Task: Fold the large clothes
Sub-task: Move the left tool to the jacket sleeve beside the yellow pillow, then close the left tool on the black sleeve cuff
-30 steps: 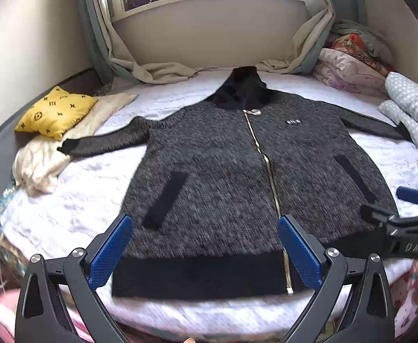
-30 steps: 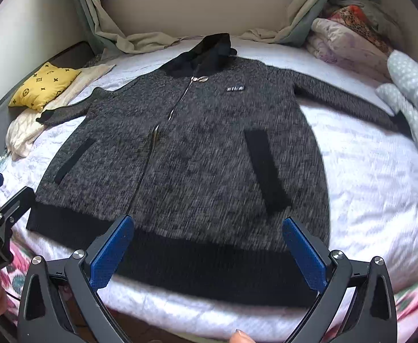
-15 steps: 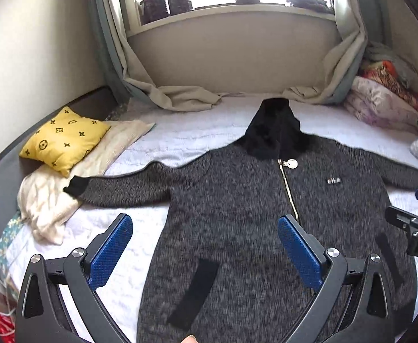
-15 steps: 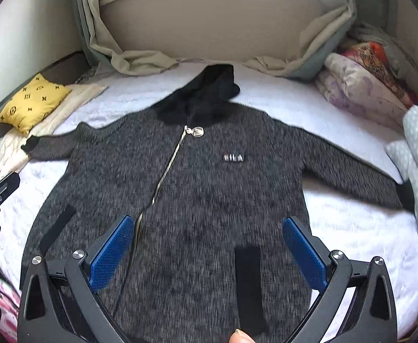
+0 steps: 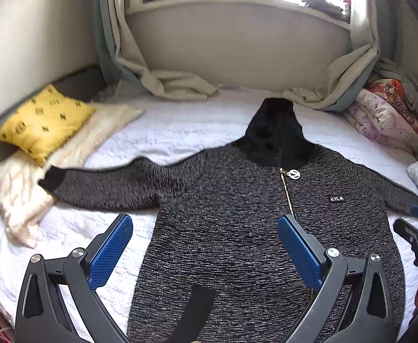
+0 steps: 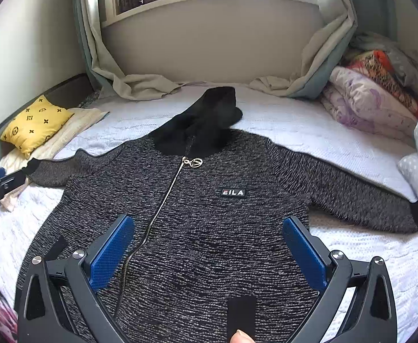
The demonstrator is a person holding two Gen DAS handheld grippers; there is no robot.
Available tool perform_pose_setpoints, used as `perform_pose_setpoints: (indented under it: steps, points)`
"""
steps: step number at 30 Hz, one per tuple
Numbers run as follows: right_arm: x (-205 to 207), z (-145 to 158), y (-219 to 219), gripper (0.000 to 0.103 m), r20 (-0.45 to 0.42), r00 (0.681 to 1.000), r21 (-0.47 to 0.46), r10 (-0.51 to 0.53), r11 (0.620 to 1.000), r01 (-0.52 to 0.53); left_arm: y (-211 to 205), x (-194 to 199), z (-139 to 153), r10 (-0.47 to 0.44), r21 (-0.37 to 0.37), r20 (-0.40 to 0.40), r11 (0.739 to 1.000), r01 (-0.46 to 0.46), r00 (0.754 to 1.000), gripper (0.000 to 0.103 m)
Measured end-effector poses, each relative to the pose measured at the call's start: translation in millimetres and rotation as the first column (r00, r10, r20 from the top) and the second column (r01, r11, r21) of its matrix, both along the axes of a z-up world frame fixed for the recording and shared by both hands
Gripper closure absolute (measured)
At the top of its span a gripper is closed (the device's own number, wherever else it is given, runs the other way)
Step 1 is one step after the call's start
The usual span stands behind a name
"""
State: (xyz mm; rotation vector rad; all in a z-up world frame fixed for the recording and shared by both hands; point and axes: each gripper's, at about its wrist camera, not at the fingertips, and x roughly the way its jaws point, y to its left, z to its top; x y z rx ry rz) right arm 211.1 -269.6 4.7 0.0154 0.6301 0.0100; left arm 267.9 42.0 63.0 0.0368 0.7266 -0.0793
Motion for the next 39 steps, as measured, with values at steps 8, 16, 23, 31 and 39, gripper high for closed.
perform_pose_setpoints:
  steps: [8, 16, 23, 31, 39]
  points:
    - [6, -7, -8, 0.0, -0.028, 0.999, 0.015, -0.019, 1.0, 0.02, 83, 82, -34, 0.098, -0.122, -0.207, 0.985, -0.125, 0.973, 0.0]
    - [15, -22, -10, 0.0, -0.083, 0.996, 0.015, -0.02, 1.0, 0.022, 230, 132, -87, 0.337, -0.345, -0.4, 0.806, -0.48, 0.852, 0.0]
    - [24, -36, -8, 0.0, -0.126, 0.992, -0.001, -0.019, 1.0, 0.019, 287, 147, -110, 0.454, -0.369, -0.41, 0.711, -0.599, 0.791, 0.0]
    - [32, -49, -10, 0.0, -0.171, 0.985, -0.012, -0.027, 1.0, 0.025, 327, 157, -141, 0.477, -0.449, -0.456, 0.605, -0.657, 0.751, 0.021]
    - [52, -70, -21, 0.0, -0.24, 0.967, -0.04, -0.083, 0.996, 0.076, 335, 171, -143, 0.512, -0.436, -0.426, 0.606, -0.665, 0.746, 0.028]
